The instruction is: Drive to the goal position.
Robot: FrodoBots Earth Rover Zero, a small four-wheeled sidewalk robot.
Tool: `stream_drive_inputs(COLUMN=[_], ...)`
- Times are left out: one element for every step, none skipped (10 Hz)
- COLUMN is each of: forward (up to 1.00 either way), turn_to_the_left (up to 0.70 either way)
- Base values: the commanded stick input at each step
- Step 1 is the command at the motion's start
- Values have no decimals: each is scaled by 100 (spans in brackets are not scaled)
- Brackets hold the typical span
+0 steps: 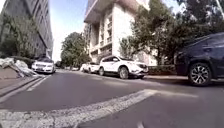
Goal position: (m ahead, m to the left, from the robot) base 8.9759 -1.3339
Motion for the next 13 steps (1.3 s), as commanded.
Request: stream_drive_inputs(forward=[70, 70, 70, 70, 70, 70, 70, 70, 70, 70, 70, 70, 70], turn_to_the_left=[0, 0, 0, 0, 0, 0, 0, 0, 0, 0, 0, 0, 0])
